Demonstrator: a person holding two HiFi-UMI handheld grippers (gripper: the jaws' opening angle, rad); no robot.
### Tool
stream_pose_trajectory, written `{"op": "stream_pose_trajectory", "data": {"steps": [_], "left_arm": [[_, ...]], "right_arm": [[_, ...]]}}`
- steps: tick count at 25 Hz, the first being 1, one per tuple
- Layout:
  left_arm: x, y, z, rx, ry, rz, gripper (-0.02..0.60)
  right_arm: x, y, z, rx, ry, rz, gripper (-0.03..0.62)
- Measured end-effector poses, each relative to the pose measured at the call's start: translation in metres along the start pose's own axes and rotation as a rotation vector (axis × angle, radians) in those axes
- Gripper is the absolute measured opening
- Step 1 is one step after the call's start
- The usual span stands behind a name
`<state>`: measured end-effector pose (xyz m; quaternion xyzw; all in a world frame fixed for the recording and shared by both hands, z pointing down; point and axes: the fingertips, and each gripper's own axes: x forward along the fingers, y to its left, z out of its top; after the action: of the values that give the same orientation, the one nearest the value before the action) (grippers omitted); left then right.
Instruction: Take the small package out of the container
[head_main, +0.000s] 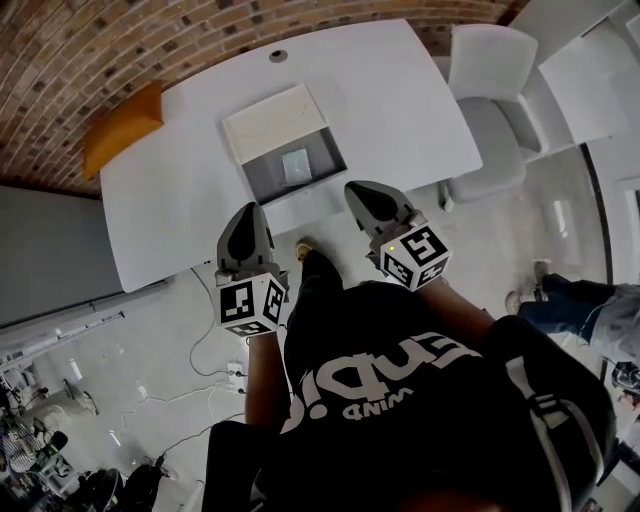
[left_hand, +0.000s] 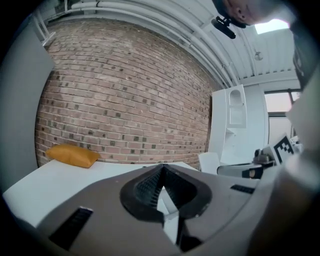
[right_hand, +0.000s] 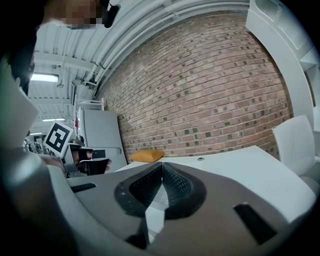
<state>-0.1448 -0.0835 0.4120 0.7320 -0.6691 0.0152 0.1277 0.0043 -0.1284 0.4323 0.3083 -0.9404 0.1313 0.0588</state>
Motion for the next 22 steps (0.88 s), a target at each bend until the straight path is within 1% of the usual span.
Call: {"op": "stream_pose_trajectory", "data": {"steps": [10, 15, 22], "left_arm": [[0.050, 0.029, 0.019, 0.027, 0.025, -0.085, 0.005], [0.069, 0.041, 0.022, 0.039, 0.044, -0.135, 0.005], [0.100, 0.052, 0.027, 0.032, 0.047, -0.199, 0.005]], "right_arm": [[0.047, -0.014, 0.019, 0.019, -0.018, -0.073, 0.000], [0.072, -0.021, 0.028, 0.020, -0.025, -0.108, 0.000], [0.094, -0.032, 0.035, 0.019, -0.027, -0.158, 0.000]]}}
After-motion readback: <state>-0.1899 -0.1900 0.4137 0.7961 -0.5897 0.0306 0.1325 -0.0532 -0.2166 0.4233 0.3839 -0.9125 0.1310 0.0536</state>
